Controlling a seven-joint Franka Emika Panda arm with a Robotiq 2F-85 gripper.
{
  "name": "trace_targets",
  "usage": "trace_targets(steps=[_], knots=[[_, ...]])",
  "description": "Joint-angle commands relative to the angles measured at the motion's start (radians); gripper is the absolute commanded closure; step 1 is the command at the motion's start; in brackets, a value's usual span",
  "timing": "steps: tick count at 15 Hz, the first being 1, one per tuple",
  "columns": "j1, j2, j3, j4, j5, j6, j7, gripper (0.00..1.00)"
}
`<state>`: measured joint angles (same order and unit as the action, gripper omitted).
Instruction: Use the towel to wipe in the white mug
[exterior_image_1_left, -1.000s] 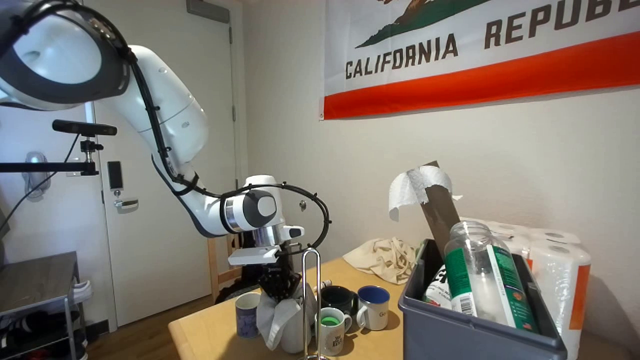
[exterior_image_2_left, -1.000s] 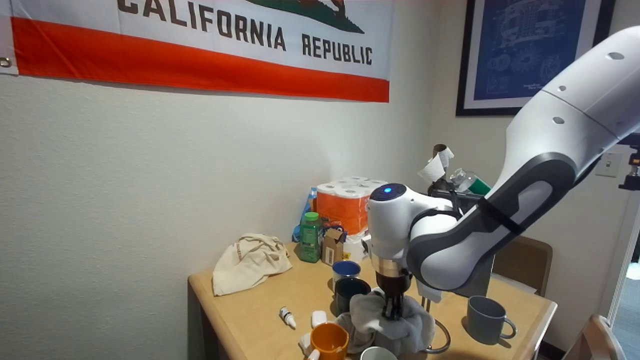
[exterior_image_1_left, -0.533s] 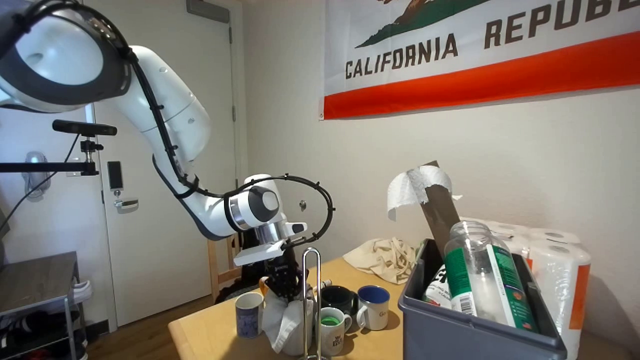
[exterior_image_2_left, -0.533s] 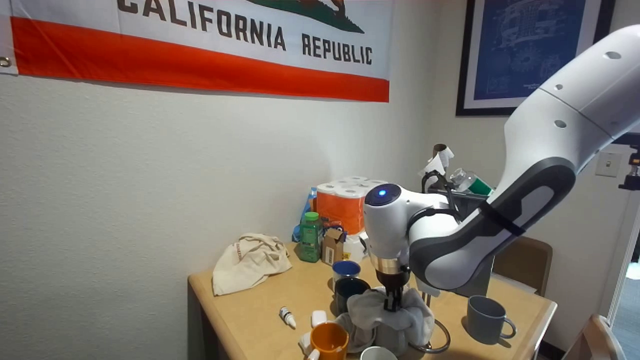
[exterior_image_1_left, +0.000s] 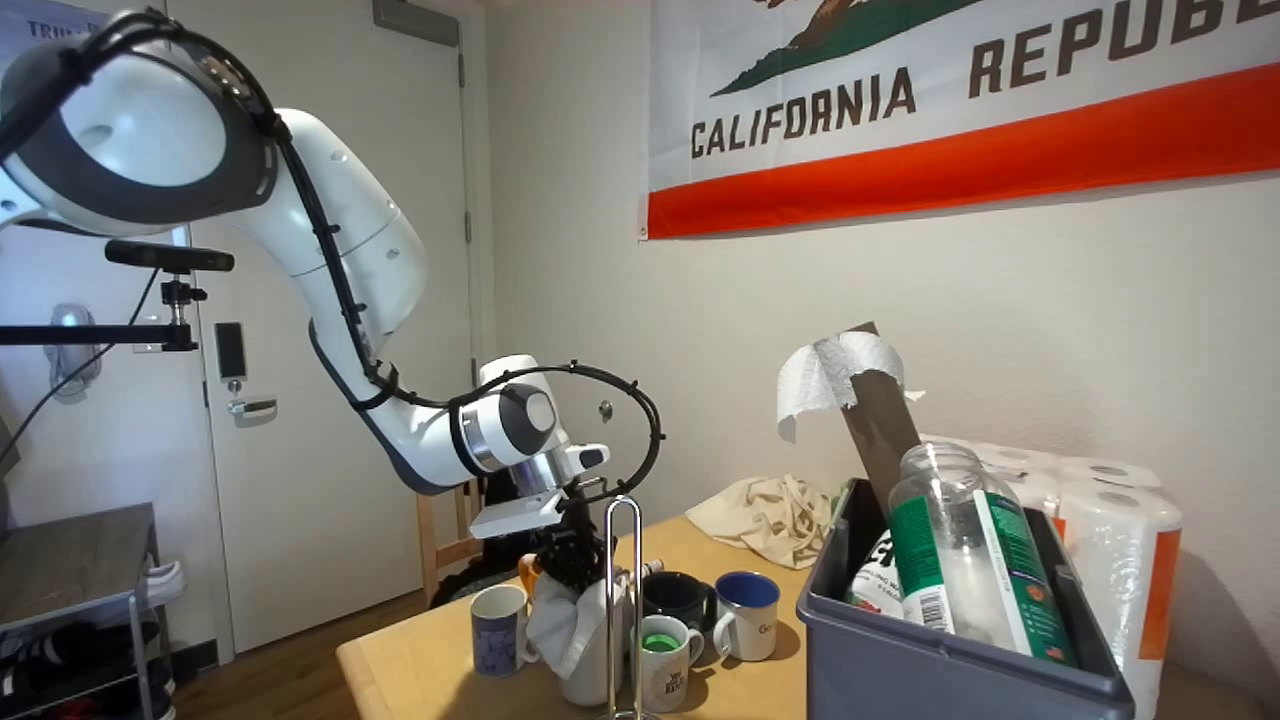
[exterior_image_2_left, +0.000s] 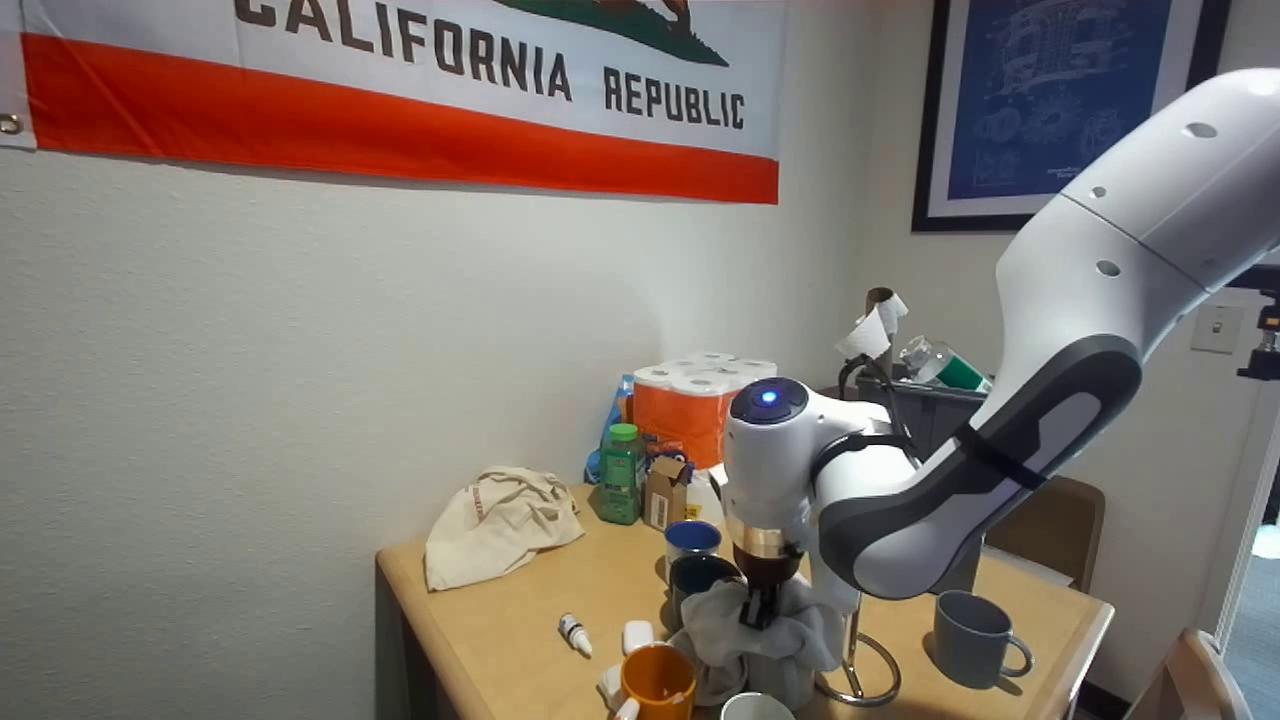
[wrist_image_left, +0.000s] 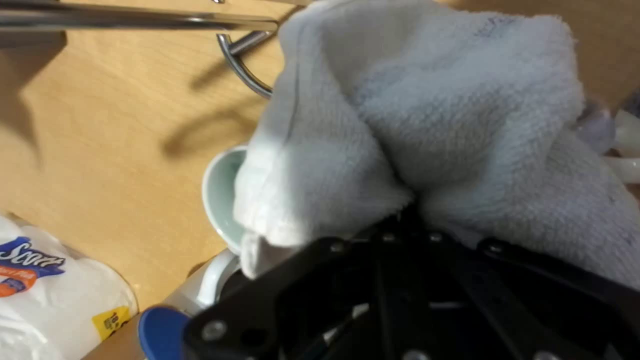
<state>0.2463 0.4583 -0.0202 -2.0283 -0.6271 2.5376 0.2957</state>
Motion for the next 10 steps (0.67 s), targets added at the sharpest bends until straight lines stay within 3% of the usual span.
trace_targets(steps=[1,5,10], knots=[[-0.039,0.020,0.033,-0.009,0.121,0.068,-0.053,0.99],[-0.046,0.024,0.046,0.007,0.255,-0.037,-0.181,0.99],[-0.018,0.029,0.015,0.042,0.220,-0.191,-0.184,0.99]])
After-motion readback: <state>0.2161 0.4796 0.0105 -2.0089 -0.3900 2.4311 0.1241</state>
